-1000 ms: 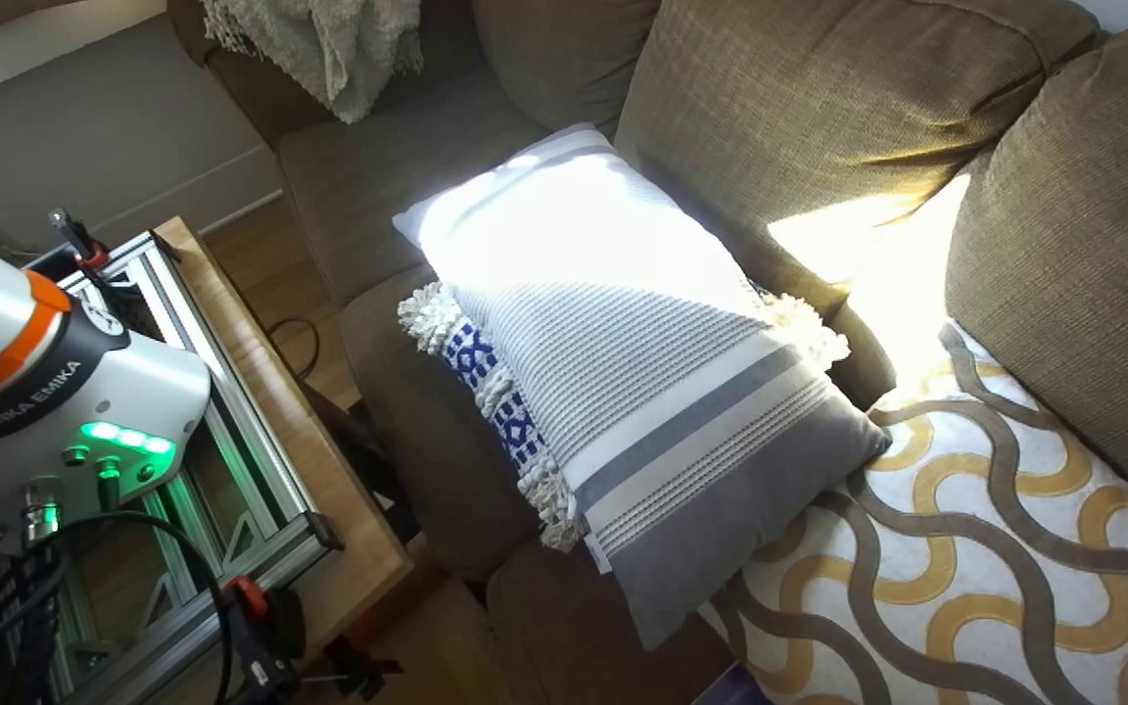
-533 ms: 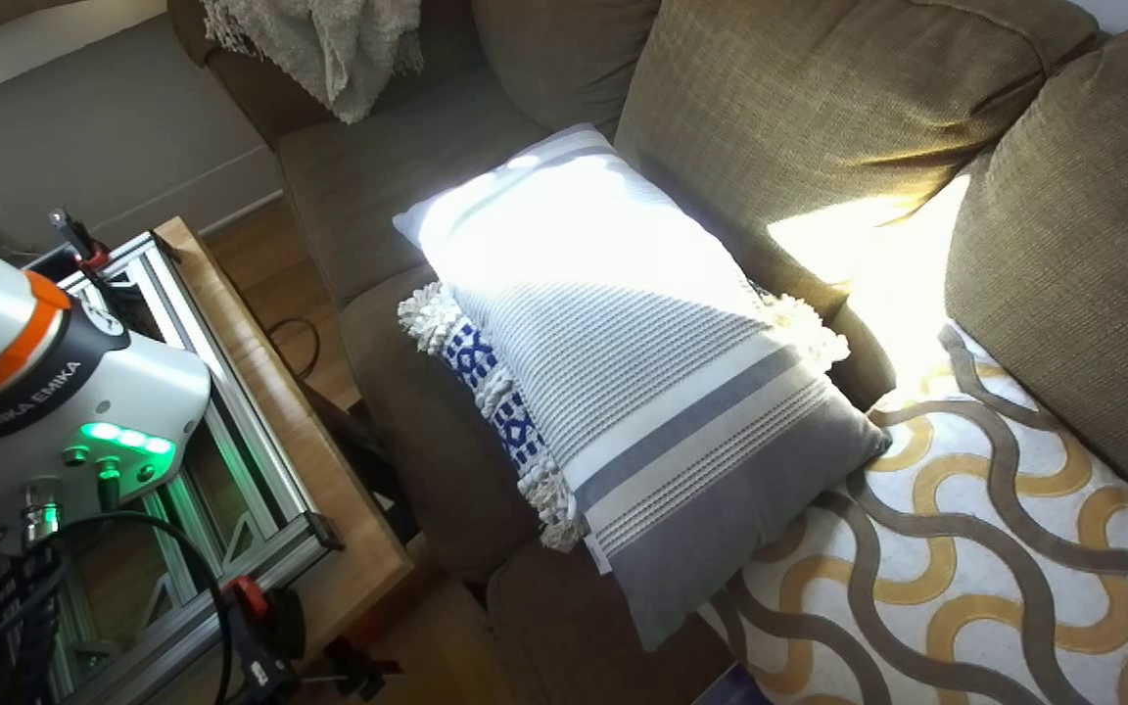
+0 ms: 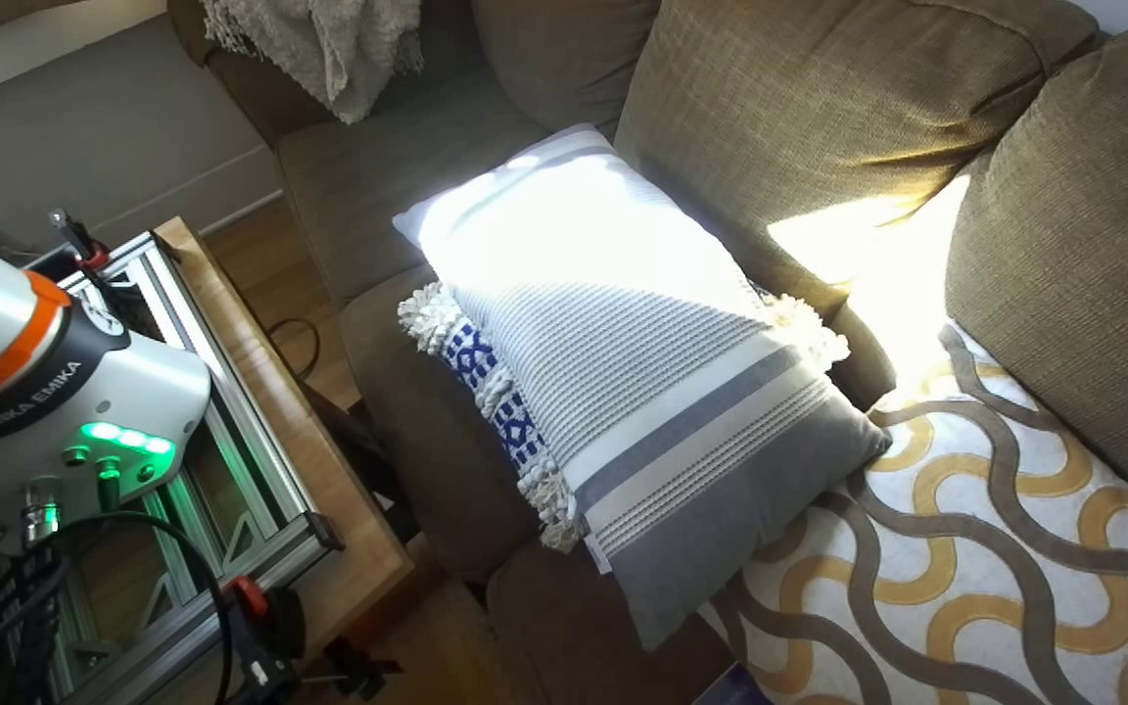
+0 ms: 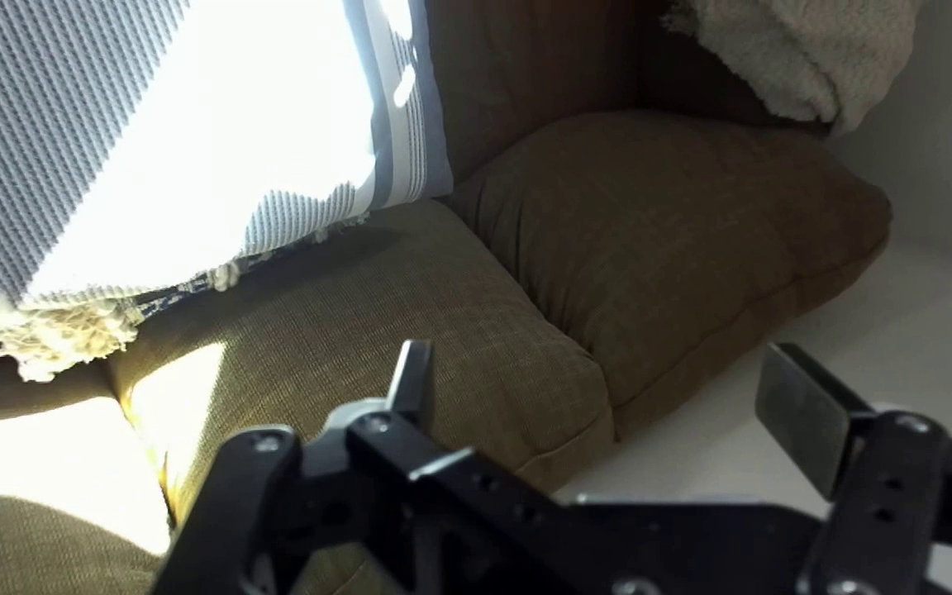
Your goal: Remove the remote controller from under the striped pillow and put it on top of the pillow
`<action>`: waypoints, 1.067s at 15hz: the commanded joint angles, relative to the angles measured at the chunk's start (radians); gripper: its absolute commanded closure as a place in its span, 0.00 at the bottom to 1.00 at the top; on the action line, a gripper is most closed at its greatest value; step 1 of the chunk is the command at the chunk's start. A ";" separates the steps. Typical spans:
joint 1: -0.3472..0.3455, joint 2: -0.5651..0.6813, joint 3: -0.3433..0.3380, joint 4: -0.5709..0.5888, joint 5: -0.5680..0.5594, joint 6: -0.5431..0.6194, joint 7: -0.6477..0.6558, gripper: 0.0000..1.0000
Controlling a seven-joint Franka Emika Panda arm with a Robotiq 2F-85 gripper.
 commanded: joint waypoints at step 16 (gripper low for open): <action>-0.264 0.676 0.306 0.580 -0.064 -0.153 0.141 0.00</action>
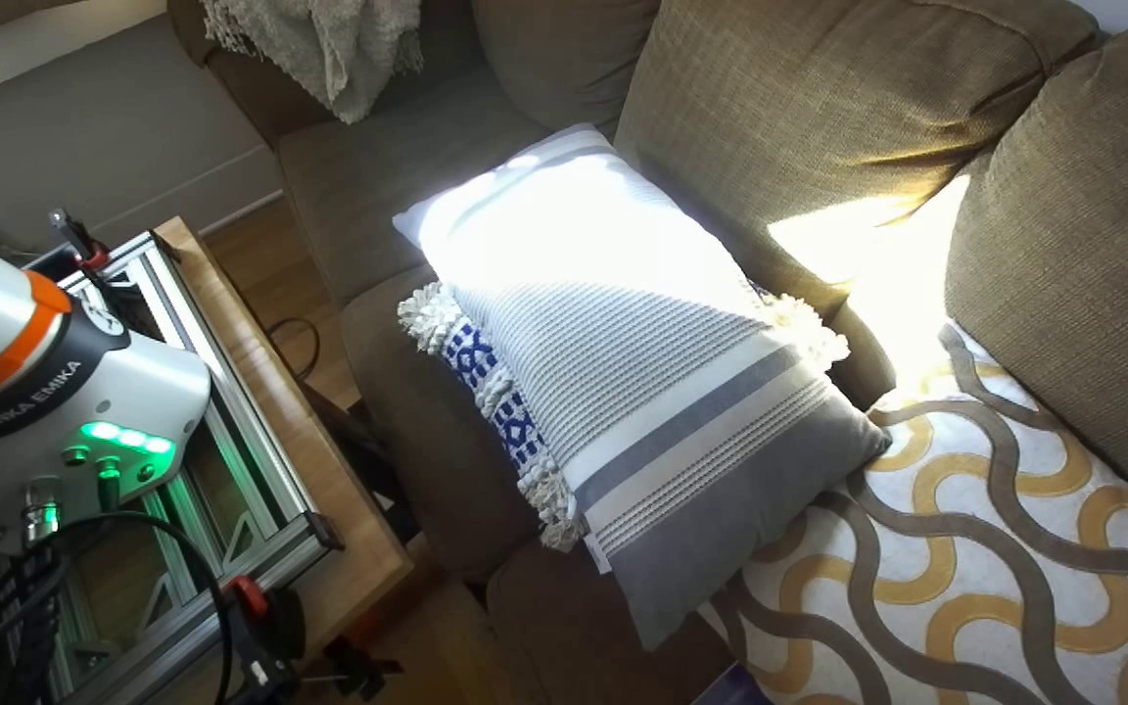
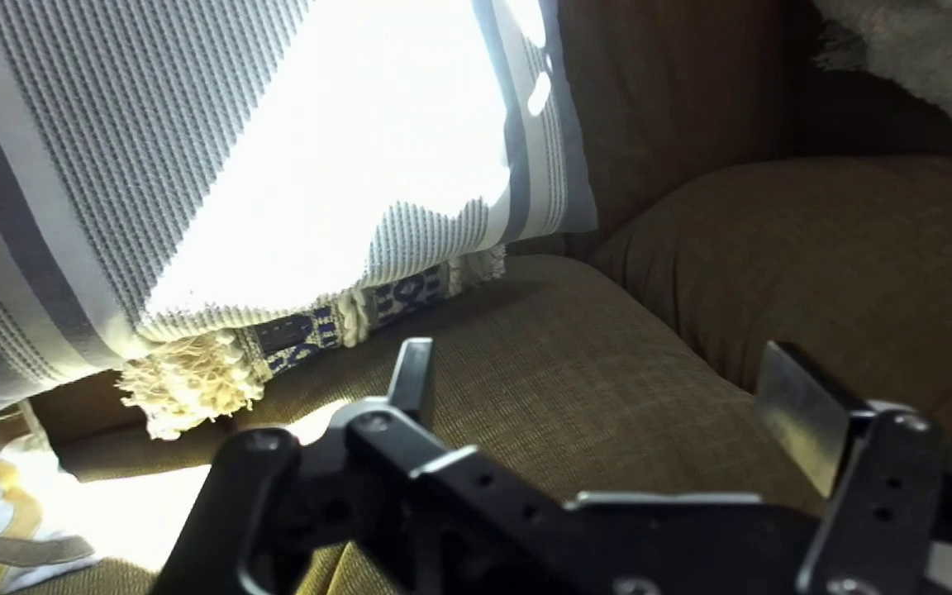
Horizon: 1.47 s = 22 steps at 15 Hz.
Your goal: Remove the remote controller from under the striped pillow and put it on top of the pillow
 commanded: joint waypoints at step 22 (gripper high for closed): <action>-0.100 0.535 0.222 0.505 -0.316 -0.001 0.074 0.00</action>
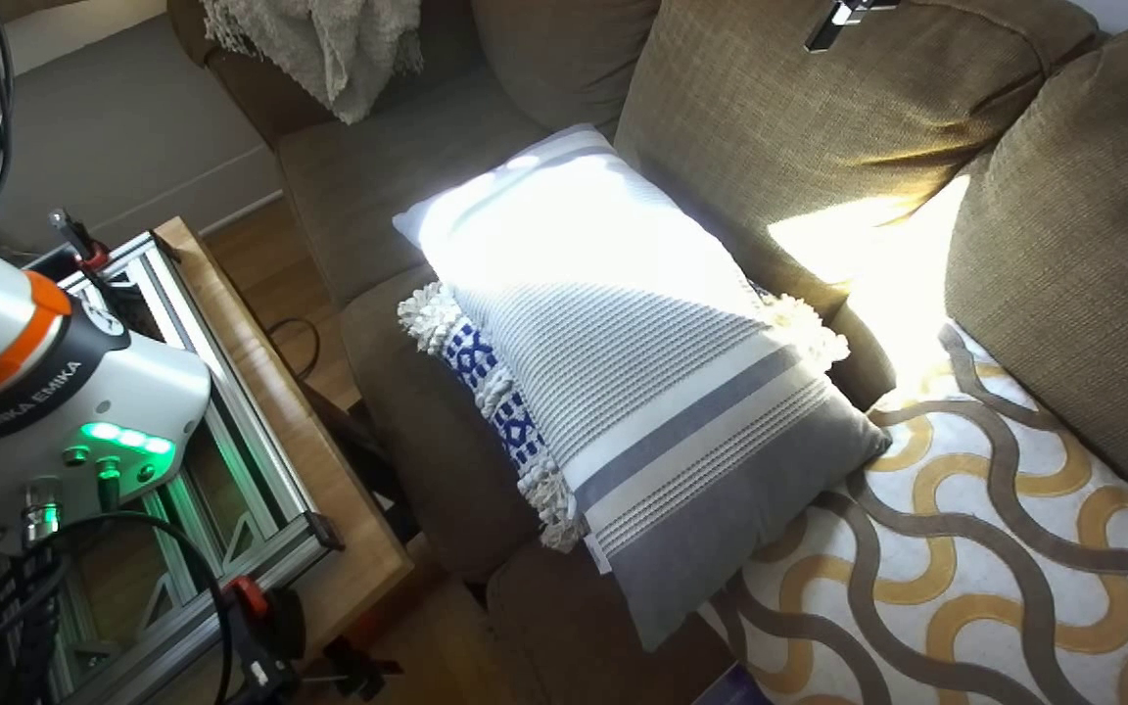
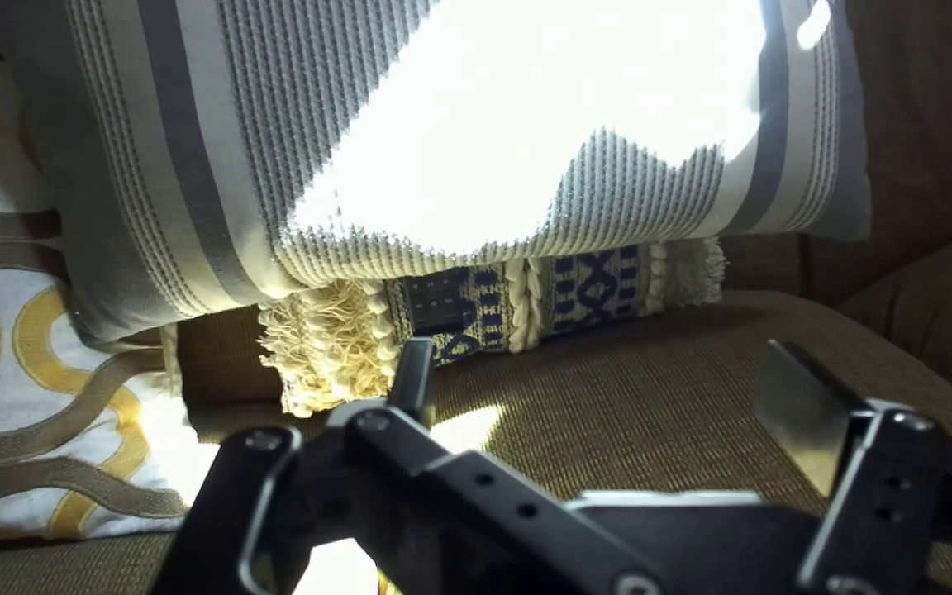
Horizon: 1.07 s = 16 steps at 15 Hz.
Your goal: Remove the remote controller from under the striped pillow and put it on top of the pillow
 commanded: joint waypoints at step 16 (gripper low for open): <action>-0.069 0.412 0.063 0.291 -0.066 0.059 -0.097 0.00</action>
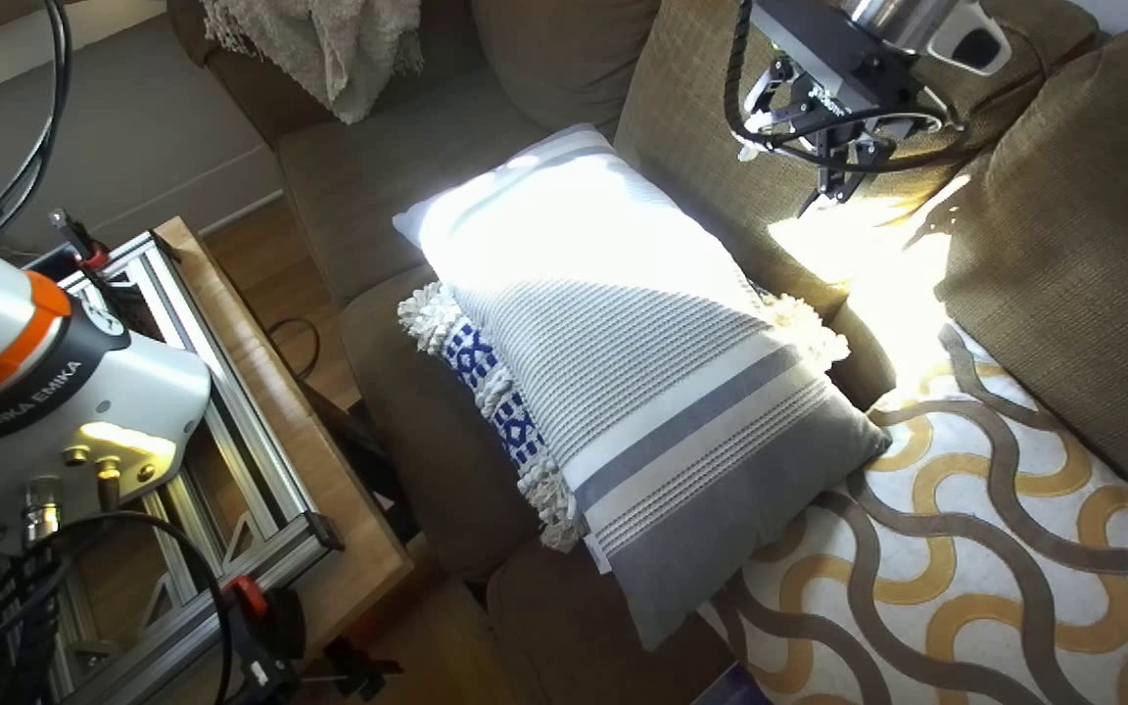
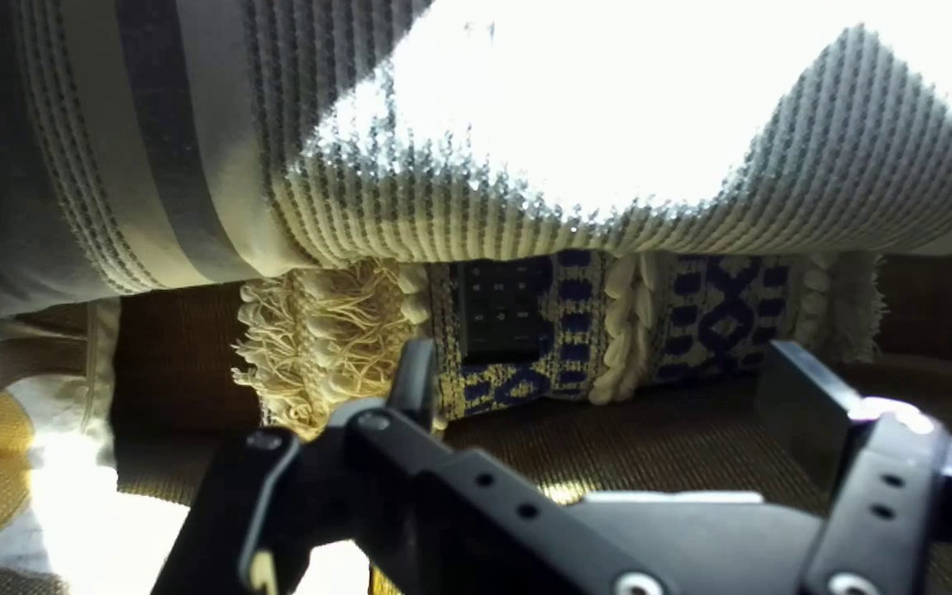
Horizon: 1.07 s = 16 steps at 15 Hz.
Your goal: Remove the remote controller from under the striped pillow and put it on top of the pillow
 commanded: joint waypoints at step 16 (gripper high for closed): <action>0.012 0.264 0.019 0.269 -0.068 -0.049 0.098 0.00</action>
